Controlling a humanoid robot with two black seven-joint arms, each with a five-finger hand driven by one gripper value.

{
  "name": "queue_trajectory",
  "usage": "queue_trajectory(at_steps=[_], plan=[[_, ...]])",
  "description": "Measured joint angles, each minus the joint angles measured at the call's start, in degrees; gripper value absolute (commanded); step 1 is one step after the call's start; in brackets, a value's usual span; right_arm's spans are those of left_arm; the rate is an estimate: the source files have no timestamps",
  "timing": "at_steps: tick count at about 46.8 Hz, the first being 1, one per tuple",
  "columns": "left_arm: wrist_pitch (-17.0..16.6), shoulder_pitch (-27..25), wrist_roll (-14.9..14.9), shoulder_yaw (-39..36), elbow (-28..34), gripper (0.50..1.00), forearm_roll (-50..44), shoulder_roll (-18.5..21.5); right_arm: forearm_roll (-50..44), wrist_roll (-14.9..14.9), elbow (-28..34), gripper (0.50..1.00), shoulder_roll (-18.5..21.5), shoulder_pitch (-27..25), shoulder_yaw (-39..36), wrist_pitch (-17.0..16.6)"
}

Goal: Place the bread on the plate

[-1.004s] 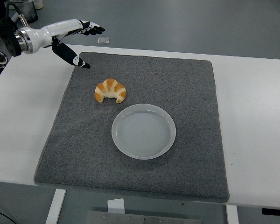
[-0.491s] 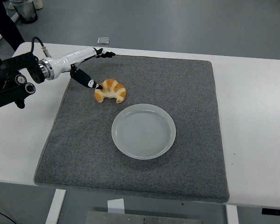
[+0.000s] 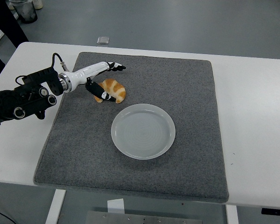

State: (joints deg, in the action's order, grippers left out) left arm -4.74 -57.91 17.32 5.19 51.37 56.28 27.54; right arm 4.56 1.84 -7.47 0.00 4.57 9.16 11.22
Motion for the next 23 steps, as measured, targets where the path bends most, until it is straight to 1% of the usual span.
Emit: queue_trajectory(at_steps=[10, 17, 23], plan=[[-0.7, 0.7, 0.1, -0.1, -0.3, 0.981, 0.0, 0.0, 0.0, 0.0, 0.0, 0.952, 0.0, 0.0, 0.0, 0.0], [-1.9, 0.9, 1.0, 0.0, -0.7, 0.979, 0.0, -0.2, 0.0, 0.0, 0.1, 0.952, 0.0, 0.0, 0.0, 0.1], [-2.4, 1.9, 1.7, 0.0, -2.4, 0.964, 0.0, -2.4, 0.0, 0.0, 0.1, 0.952, 0.0, 0.0, 0.0, 0.1]])
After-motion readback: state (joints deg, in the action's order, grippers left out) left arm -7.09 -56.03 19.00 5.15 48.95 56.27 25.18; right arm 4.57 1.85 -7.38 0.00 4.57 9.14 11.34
